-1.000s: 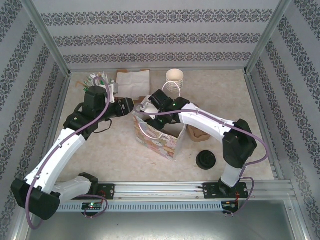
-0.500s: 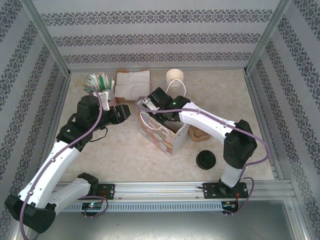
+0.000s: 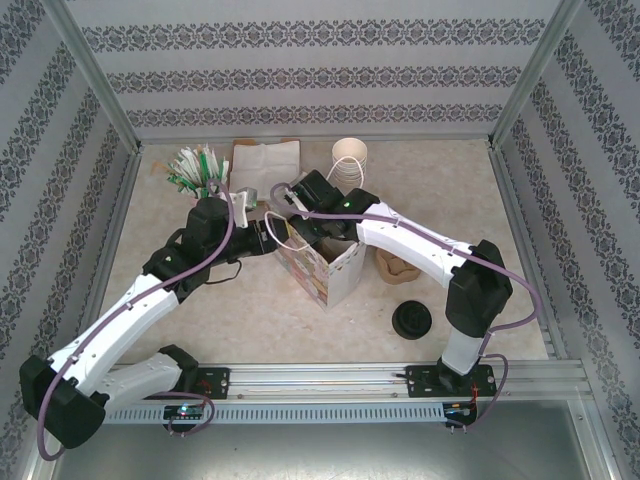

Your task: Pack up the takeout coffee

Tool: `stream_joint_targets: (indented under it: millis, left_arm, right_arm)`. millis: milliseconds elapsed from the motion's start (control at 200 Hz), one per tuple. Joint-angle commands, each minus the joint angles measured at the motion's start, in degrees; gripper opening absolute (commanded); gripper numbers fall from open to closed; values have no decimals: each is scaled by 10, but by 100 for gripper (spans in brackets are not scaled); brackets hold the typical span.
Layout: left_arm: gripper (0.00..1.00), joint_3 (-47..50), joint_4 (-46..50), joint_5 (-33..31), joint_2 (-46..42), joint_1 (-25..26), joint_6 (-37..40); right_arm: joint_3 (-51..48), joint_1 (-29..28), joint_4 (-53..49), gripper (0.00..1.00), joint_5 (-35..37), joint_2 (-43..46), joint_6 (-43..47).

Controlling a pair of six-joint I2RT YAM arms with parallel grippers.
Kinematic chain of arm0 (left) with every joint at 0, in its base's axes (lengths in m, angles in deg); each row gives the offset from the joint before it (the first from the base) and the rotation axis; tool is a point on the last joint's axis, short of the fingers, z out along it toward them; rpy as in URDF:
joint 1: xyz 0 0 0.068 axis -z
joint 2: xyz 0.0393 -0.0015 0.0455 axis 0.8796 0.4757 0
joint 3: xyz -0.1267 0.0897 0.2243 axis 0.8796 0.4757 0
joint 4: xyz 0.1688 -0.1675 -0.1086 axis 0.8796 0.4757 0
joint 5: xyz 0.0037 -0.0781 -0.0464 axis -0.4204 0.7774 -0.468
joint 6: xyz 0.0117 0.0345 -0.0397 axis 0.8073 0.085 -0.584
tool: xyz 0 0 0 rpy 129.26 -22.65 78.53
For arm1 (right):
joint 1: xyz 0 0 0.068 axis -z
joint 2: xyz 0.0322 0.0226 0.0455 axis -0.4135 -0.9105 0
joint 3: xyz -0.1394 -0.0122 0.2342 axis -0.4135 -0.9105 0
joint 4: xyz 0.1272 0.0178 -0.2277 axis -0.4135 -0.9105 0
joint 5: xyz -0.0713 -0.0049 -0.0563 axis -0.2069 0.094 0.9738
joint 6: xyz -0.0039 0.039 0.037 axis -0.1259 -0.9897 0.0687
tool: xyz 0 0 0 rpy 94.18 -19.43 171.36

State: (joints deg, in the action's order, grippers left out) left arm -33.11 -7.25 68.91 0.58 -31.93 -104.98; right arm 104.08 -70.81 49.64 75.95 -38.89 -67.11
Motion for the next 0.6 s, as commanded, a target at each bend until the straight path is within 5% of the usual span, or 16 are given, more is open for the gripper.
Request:
stream_joint_targets:
  millis: [0, 595]
  left_arm:
    - [52, 4, -41, -23, 0, 7, -10]
    - [52, -4, -14, -69, 2, 7, 4]
  right_arm:
    - [-14, -5, -10, 44, -24, -6, -24]
    - [-49, -18, -29, 42, -9, -88, -14]
